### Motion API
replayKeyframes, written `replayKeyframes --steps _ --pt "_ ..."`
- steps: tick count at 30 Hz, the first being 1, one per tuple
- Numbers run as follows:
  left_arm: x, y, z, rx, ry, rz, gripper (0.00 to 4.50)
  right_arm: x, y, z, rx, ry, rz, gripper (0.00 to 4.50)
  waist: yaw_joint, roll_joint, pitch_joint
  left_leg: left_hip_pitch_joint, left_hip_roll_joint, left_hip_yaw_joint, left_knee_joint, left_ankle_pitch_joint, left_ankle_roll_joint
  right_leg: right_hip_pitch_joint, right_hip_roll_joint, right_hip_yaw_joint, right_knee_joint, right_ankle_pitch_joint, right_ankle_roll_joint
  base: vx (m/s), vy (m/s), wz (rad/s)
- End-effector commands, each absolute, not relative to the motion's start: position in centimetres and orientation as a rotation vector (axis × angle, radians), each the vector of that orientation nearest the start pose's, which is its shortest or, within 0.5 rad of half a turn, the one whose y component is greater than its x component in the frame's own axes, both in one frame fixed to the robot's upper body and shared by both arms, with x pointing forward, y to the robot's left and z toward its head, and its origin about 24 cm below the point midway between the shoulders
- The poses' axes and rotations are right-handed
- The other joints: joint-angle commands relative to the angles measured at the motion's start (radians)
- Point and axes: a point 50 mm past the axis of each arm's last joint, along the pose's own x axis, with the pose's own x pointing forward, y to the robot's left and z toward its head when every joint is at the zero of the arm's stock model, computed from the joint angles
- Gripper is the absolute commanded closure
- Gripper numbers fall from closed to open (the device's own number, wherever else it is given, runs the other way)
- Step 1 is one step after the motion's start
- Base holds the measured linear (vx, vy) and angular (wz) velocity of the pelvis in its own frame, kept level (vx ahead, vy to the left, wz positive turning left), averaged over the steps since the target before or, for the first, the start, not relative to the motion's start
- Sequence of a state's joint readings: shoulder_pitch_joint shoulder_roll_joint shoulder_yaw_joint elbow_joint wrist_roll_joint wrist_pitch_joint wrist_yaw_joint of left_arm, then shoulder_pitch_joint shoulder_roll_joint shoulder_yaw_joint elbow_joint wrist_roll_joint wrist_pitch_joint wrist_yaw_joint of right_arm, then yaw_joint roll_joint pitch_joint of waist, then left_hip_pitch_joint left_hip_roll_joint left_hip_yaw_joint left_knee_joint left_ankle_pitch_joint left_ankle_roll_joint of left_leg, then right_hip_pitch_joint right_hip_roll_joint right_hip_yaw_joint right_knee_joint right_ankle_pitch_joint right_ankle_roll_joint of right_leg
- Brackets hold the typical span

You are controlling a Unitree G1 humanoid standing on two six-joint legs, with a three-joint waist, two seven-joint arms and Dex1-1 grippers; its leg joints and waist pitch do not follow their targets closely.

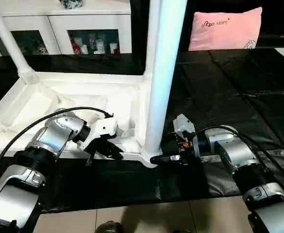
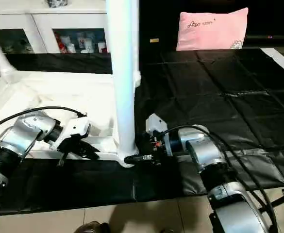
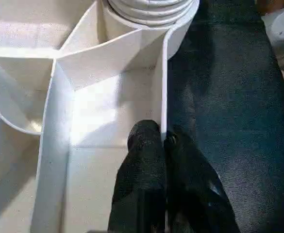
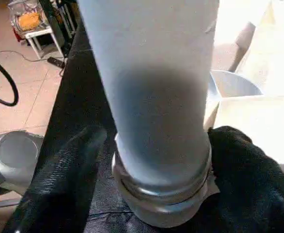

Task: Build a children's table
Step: Rotate leg to tighten

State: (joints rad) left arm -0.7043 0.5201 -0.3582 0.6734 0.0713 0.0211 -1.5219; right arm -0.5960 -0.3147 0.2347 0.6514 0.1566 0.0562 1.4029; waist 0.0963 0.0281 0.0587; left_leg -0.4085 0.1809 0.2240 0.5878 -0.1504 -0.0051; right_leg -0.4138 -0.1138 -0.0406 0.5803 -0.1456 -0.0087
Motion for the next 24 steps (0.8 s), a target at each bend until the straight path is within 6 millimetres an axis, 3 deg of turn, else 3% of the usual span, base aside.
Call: replayKeyframes --steps 1,7,14,17,22,24 --pt "31.8 15.9 8.2 0.607 0.582 -1.627 4.5 31.1 -11.8 6.1 -0.145 0.324 1.568 1.36 -0.006 0.001 -0.079 0.051 0.052 -0.03 -0.083 -0.366 -0.033 0.028 -0.033 0.021 -0.047 -0.273 -0.23 0.0 0.0 0.0" --pt "31.9 15.8 8.1 0.611 0.58 -1.629 4.5 30.9 -11.8 5.9 -0.13 0.334 1.589 1.79 -0.006 0.003 -0.08 0.051 0.052 -0.029 -0.081 -0.358 -0.03 0.029 -0.032 0.02 -0.046 -0.261 -0.234 0.0 0.0 0.0" --pt "32.6 15.7 7.9 0.576 0.566 -1.532 4.5 30.6 -11.9 5.6 -0.121 0.335 1.581 1.88 -0.005 0.004 -0.08 0.052 0.051 -0.027 -0.079 -0.352 -0.026 0.029 -0.031 0.02 -0.045 -0.247 -0.24 0.0 0.0 0.0" --pt "33.2 15.5 8.0 0.519 0.544 -1.454 4.5 30.7 -12.0 5.5 -0.102 0.326 1.537 1.88 0.002 0.003 -0.076 0.056 0.051 -0.029 -0.081 -0.389 -0.037 0.027 -0.034 0.021 -0.052 -0.306 -0.228 0.0 0.0 0.0" --pt "34.6 14.8 8.5 0.412 0.489 -1.282 4.5 31.4 -11.6 5.0 -0.073 0.317 1.359 1.93 -0.005 0.0 -0.074 0.053 0.05 -0.036 -0.085 -0.412 -0.061 0.027 -0.036 0.021 -0.056 -0.366 -0.205 0.0 0.0 0.0" --pt "35.8 14.0 9.1 0.33 0.461 -1.124 4.5 32.4 -10.9 4.3 -0.036 0.309 1.138 1.93 -0.02 0.001 -0.074 0.052 0.047 -0.039 -0.085 -0.424 -0.071 0.024 -0.039 0.021 -0.059 -0.395 -0.193 0.0 0.0 0.0"
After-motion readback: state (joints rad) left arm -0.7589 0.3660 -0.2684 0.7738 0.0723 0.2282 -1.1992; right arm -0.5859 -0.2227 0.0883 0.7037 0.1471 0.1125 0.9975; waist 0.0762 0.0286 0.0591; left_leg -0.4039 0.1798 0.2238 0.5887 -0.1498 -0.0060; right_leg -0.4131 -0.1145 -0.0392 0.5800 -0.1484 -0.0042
